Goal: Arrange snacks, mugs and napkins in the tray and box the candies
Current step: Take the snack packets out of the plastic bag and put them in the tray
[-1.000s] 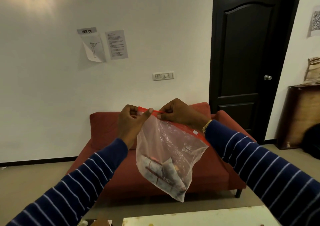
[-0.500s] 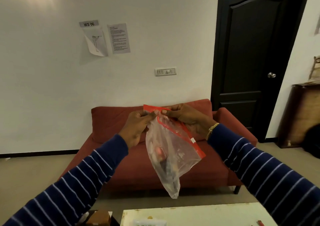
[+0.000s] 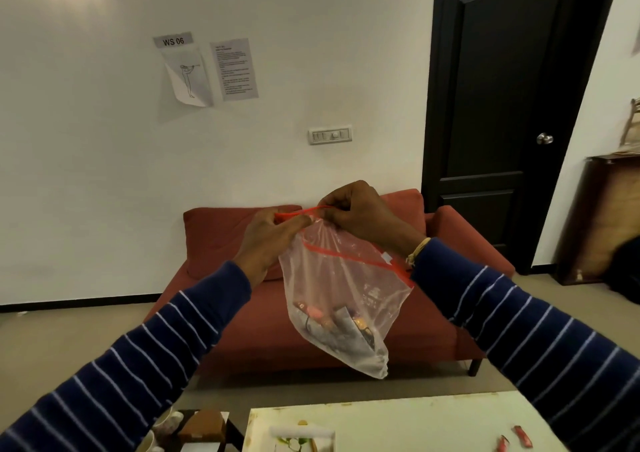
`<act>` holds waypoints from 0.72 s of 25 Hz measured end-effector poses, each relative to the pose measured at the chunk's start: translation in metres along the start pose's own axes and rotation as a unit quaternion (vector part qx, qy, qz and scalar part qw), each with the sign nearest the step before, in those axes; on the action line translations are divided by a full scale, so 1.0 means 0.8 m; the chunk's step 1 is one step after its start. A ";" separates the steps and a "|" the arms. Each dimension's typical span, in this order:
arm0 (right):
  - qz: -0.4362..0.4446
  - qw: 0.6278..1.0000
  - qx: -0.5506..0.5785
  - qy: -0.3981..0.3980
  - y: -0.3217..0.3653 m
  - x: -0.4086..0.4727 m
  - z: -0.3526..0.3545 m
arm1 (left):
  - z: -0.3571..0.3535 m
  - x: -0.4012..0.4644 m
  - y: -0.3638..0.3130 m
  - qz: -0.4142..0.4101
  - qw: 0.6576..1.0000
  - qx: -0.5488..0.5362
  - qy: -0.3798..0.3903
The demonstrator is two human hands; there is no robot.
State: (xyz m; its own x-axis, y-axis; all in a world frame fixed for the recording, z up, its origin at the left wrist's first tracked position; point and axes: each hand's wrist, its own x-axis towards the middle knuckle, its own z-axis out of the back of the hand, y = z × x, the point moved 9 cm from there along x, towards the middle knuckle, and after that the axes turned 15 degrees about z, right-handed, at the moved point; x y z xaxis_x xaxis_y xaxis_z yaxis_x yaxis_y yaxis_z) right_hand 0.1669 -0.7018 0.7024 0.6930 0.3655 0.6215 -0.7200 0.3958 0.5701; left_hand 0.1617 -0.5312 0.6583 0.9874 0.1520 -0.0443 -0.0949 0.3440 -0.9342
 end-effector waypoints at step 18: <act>0.119 0.982 -0.143 -0.017 0.045 -0.010 0.030 | -0.022 -0.047 -0.038 -0.176 0.942 0.281 -0.052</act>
State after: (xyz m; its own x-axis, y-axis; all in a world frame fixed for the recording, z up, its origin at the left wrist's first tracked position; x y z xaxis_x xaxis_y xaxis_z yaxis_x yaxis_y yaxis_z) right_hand 0.1342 -0.7111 0.7308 0.5008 0.4499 0.7395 -0.8180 0.5253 0.2344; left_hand 0.1297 -0.5637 0.6824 0.9552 0.0175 0.2954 0.1543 0.8224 -0.5476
